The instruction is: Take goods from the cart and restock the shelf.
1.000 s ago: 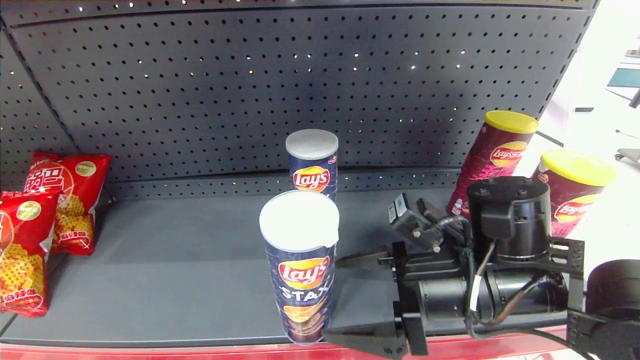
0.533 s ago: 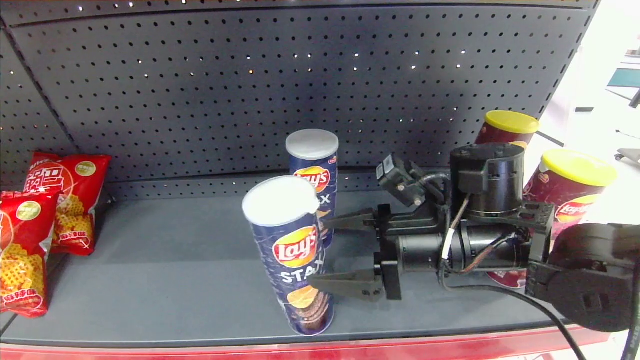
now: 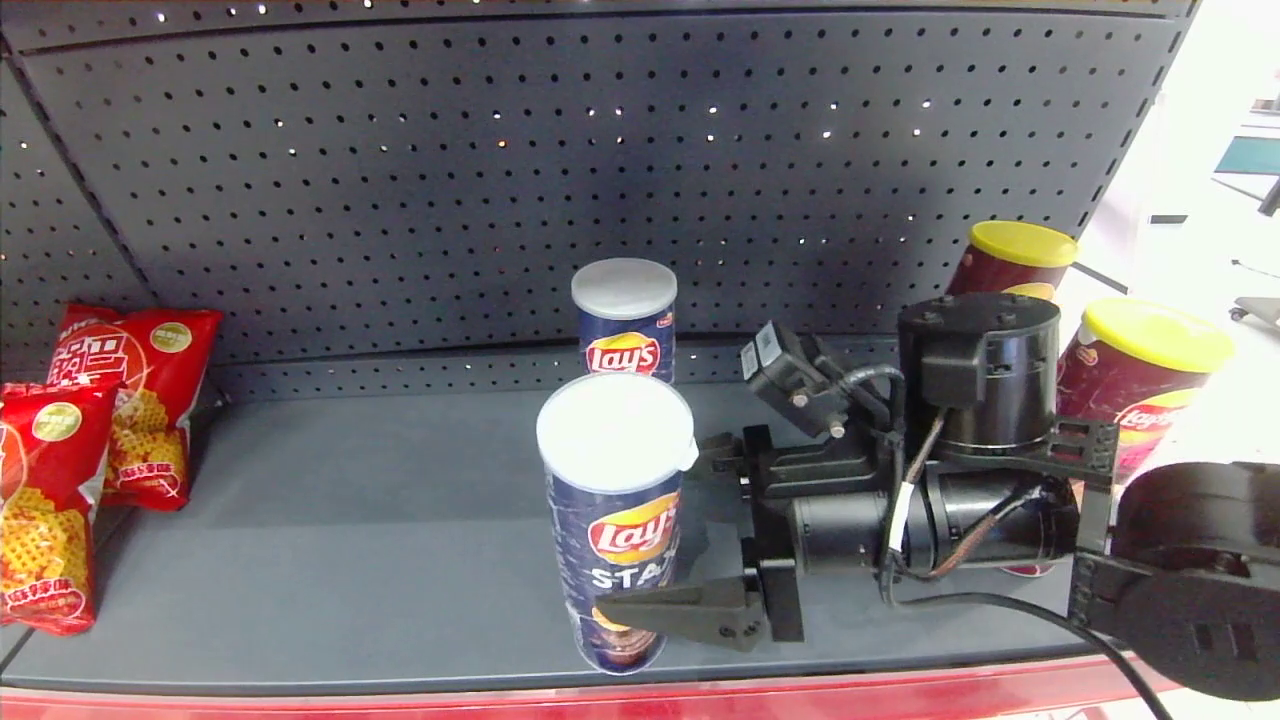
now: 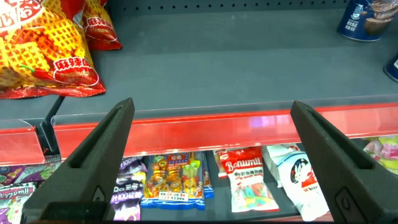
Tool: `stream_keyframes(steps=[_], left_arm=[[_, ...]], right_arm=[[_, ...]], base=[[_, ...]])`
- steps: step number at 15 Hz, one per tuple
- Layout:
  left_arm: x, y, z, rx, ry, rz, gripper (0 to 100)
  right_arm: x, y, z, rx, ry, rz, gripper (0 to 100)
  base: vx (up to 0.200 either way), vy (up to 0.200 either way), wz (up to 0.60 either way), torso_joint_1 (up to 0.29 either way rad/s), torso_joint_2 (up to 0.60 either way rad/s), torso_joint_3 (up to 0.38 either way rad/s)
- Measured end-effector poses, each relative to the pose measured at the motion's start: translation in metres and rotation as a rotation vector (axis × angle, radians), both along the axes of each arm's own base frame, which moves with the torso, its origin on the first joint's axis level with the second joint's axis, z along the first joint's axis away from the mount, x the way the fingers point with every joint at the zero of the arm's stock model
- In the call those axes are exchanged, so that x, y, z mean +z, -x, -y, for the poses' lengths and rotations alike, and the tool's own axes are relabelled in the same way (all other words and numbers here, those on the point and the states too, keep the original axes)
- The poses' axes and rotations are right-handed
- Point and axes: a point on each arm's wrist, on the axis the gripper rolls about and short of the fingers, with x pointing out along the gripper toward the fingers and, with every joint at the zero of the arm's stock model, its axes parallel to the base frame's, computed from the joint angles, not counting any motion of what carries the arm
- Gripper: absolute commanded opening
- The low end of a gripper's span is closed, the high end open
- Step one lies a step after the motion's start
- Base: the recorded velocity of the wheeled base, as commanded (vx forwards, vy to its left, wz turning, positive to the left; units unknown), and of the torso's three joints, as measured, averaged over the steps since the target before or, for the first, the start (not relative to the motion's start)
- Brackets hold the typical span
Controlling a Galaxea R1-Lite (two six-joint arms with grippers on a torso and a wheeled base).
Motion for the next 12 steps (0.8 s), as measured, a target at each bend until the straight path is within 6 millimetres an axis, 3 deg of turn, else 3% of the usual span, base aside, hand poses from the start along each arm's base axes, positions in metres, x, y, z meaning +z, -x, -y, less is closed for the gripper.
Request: stream_keyframes(steps=[9,12], left_arm=[[0.000,0.000,0.000,0.000,0.000,0.000,100],[0.000,0.000,0.000,0.000,0.000,0.000,100]], right_arm=[[0.001,0.002,-0.016,0.097,-0.018,0.014,100],[0.002,-0.010,-0.005,0.179,-0.043,0.019,100]], base=[[0.000,0.000,0.00,0.000,0.00,0.000],[0.000,0.000,0.00,0.000,0.00,0.000]])
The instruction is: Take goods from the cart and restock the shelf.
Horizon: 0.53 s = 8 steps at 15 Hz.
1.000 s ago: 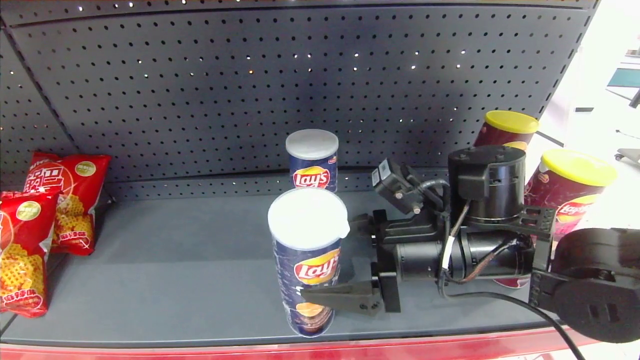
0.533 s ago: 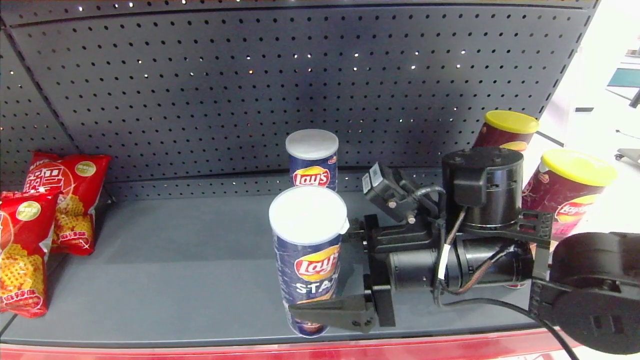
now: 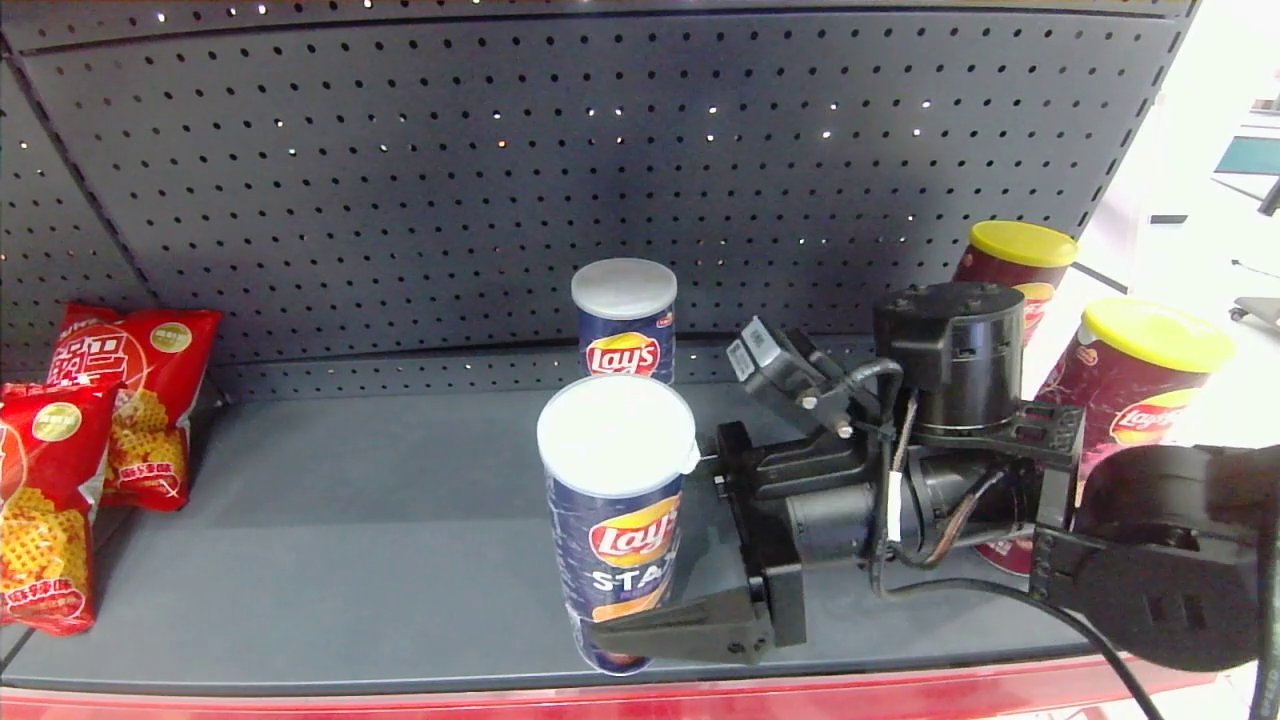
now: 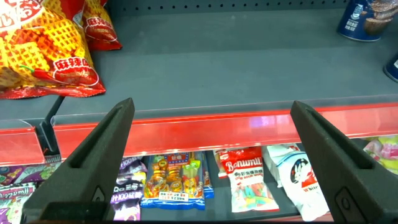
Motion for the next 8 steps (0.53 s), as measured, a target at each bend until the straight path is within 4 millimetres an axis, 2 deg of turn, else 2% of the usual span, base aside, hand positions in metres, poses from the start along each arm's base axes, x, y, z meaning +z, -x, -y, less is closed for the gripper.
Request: stream_keyframes(steps=[3,8], left_arm=[[0.000,0.000,0.000,-0.001,0.000,0.000,100],[0.000,0.000,0.000,0.000,0.000,0.000,100]], right_arm=[[-0.003,-0.007,0.009,0.026,0.000,-0.016,100],[-0.009,-0.018,0.005,0.047,-0.001,-0.034,100]], base=[[0.000,0.000,0.00,0.000,0.00,0.000],[0.000,0.000,0.00,0.000,0.00,0.000]])
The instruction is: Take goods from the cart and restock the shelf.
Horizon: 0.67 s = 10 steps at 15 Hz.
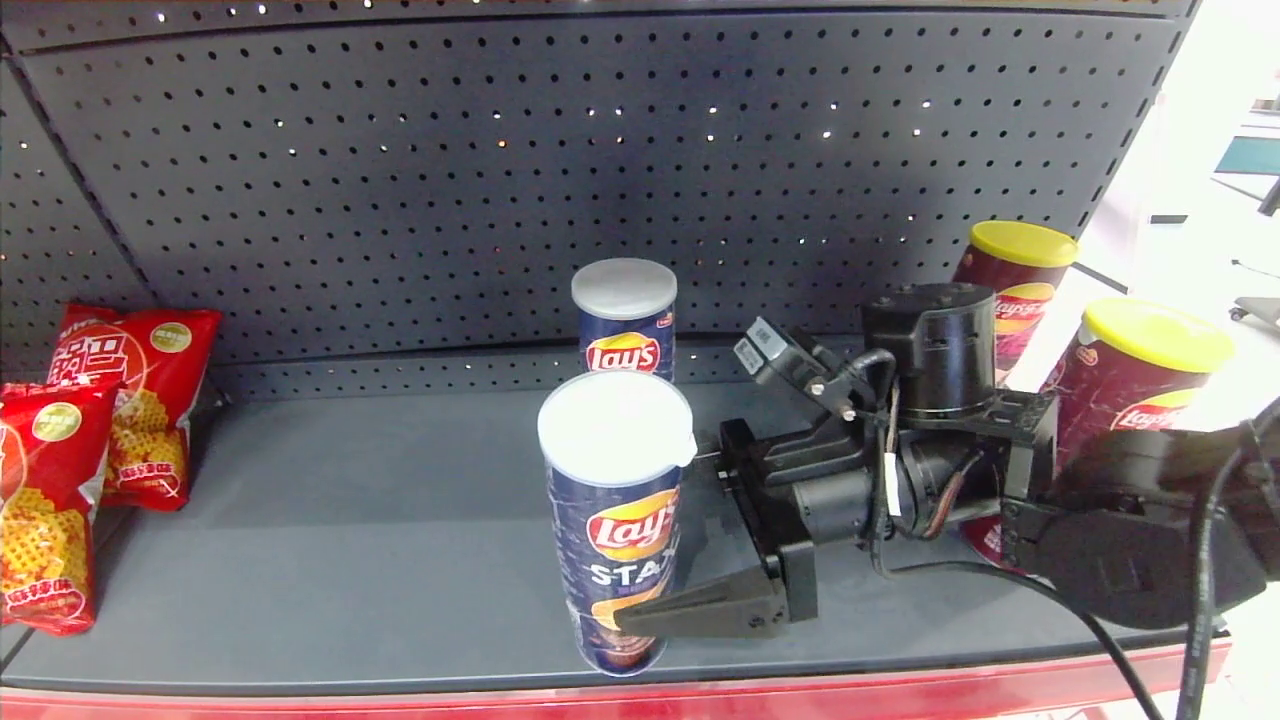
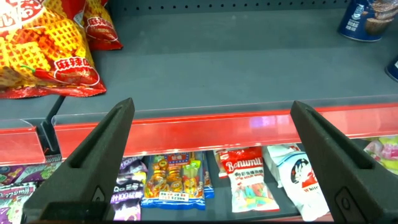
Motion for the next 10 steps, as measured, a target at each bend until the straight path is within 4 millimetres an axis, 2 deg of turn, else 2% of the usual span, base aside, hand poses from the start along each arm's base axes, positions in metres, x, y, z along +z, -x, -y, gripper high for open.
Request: stream_keyframes(steps=[6,7,10], left_arm=[[0.000,0.000,0.000,0.000,0.000,0.000,100],[0.000,0.000,0.000,0.000,0.000,0.000,100],[0.000,0.000,0.000,0.000,0.000,0.000,100]], right_arm=[[-0.007,-0.015,-0.009,0.039,-0.009,-0.015,100],[-0.007,-0.016,-0.010,0.053,-0.013,-0.018,0],[-0.008,-0.021,-0.008,0.047,-0.013,-0.021,0]], base=[[0.000,0.000,0.00,0.000,0.00,0.000],[0.000,0.000,0.00,0.000,0.00,0.000],[0.000,0.000,0.00,0.000,0.00,0.000]])
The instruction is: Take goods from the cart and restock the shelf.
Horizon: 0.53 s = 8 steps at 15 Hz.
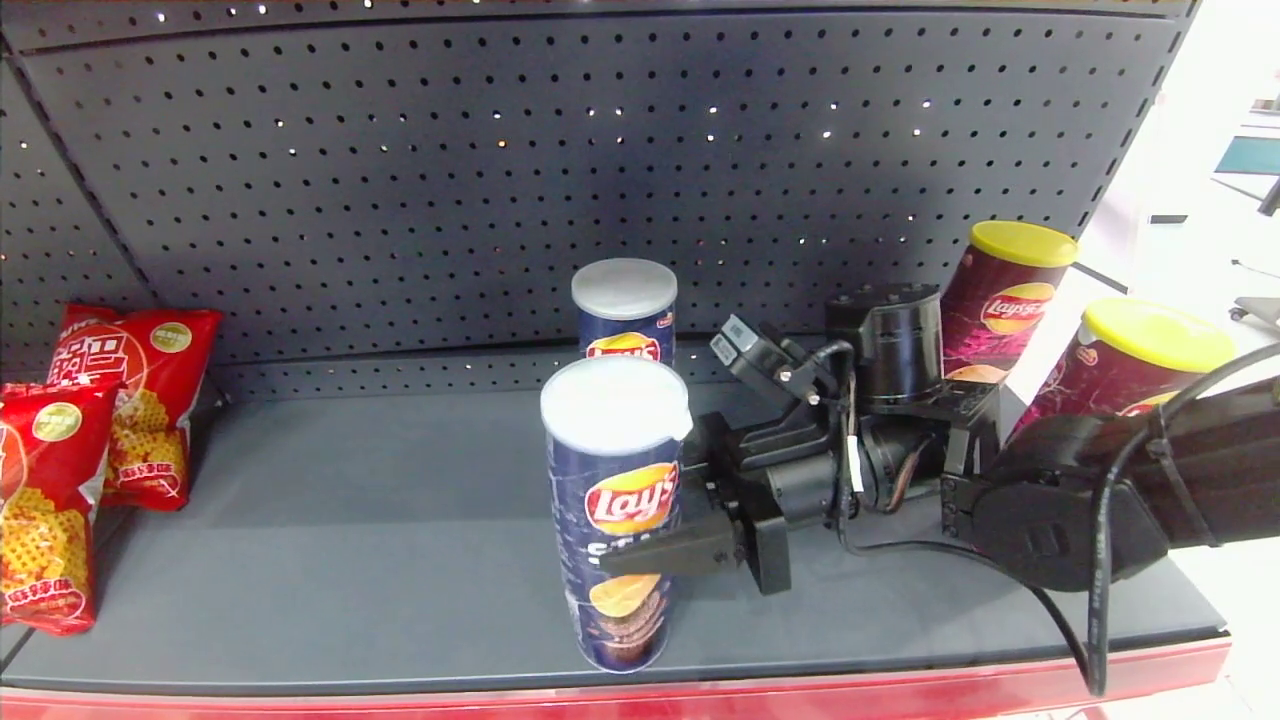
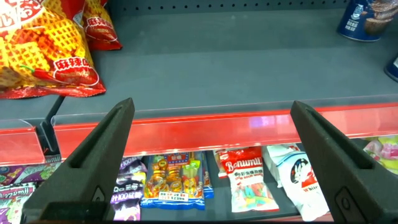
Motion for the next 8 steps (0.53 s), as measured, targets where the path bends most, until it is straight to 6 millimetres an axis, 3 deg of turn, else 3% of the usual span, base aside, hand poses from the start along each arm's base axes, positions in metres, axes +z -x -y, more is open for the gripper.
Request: stream_keyframes(steps=[8], left_arm=[[0.0000,0.0000,0.0000,0.000,0.000,0.000,100]], right_arm=[[0.0013,-0.0045,0.0099,-0.085,0.012,0.079,0]], base=[[0.000,0.000,0.00,0.000,0.00,0.000]])
